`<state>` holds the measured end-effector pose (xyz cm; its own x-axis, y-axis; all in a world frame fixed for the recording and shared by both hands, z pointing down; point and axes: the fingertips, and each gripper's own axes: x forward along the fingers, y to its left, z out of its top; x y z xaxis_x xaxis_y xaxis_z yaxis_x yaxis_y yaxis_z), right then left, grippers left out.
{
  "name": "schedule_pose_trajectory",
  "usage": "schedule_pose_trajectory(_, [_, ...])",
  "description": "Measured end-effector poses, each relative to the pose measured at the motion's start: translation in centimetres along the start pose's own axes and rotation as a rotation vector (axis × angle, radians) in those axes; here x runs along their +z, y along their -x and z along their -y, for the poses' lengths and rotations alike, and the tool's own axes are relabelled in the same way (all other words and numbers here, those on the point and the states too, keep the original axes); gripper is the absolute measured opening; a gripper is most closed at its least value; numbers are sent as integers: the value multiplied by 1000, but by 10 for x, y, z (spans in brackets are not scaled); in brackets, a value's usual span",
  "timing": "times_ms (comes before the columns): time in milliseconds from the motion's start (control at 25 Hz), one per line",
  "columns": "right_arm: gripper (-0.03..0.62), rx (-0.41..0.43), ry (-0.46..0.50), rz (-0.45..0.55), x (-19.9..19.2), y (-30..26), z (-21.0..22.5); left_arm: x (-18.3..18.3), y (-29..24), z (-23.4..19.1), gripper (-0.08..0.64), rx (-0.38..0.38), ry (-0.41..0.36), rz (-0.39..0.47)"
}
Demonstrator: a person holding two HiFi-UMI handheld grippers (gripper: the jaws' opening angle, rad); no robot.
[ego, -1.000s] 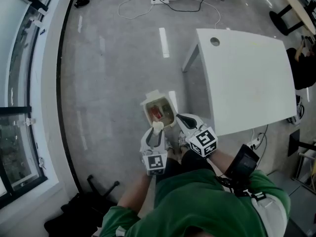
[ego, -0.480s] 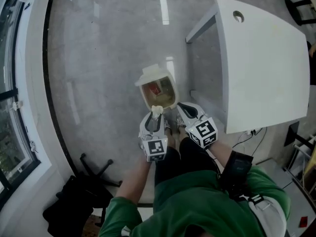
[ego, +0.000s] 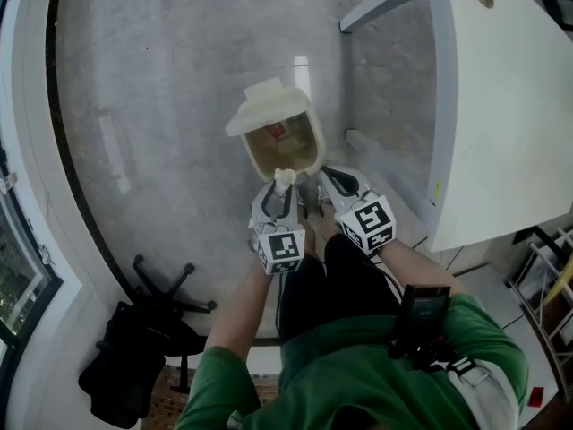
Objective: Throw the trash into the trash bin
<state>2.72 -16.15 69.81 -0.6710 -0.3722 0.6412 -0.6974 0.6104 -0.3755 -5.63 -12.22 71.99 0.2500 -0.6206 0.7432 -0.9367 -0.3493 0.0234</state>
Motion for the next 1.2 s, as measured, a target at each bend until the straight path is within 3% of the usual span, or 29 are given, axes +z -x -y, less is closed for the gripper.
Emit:
schedule_pose_trajectory(320, [3,-29,28,-28,-35,-24,26,-41,-50,-3,152,2,-13,-69])
schedule_pose_trajectory(760, [3,-31,19,-59,-75,-55,32,-82,-94,5,153,-27,-96,-161])
schedule_pose_trajectory(1200, [3,-27,3,-70,-85,-57,35,-96,-113,10,169,-53,-154,-230])
